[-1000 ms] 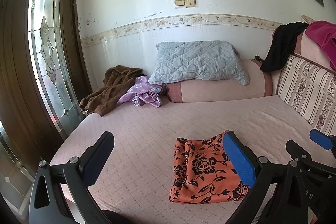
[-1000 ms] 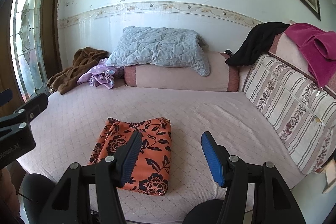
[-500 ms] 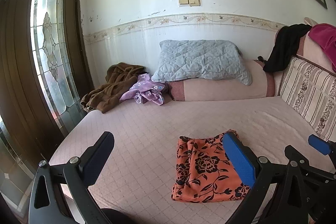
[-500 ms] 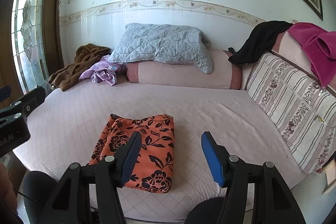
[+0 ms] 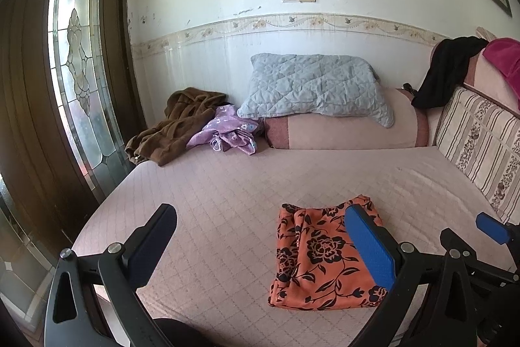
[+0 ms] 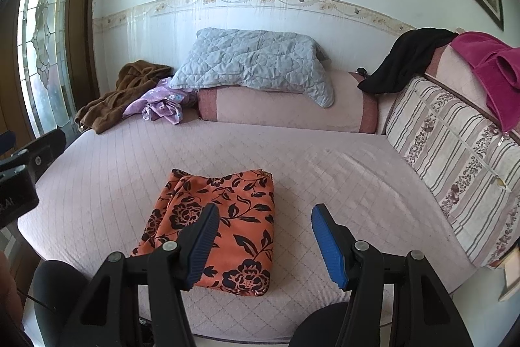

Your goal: Fold small clothes

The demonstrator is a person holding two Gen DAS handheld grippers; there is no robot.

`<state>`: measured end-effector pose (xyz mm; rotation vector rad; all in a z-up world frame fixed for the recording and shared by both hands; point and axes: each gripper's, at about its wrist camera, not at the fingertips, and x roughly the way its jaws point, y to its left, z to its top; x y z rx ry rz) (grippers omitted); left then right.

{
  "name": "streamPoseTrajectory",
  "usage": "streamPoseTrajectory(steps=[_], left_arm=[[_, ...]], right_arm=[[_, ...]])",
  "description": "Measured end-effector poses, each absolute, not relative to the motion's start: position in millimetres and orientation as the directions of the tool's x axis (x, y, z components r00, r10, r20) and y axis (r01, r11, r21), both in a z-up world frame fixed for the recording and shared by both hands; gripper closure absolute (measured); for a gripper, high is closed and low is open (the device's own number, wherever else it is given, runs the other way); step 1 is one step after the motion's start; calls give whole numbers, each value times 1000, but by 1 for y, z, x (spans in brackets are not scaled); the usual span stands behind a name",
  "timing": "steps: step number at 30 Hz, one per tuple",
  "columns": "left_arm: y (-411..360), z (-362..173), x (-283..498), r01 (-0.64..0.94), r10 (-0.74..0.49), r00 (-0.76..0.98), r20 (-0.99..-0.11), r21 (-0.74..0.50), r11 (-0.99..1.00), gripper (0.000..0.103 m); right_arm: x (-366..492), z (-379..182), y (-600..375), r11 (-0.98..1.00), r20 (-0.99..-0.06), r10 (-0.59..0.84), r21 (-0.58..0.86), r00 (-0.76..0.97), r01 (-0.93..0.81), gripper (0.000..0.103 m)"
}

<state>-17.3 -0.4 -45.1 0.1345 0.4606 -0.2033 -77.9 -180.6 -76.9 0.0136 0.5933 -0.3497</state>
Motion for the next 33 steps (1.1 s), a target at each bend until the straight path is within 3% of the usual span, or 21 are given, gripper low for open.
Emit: streamPoseTrajectory(steps=[15, 33], left_arm=[[5, -46, -12, 203, -142, 867, -478, 78, 976, 0], [-4, -25, -37, 222, -160, 894, -418, 105, 969, 0]], right_arm=[[-77, -78, -178, 945, -552, -307, -77, 775, 319, 40], [-90, -67, -186, 945, -530, -299, -51, 793, 322, 40]])
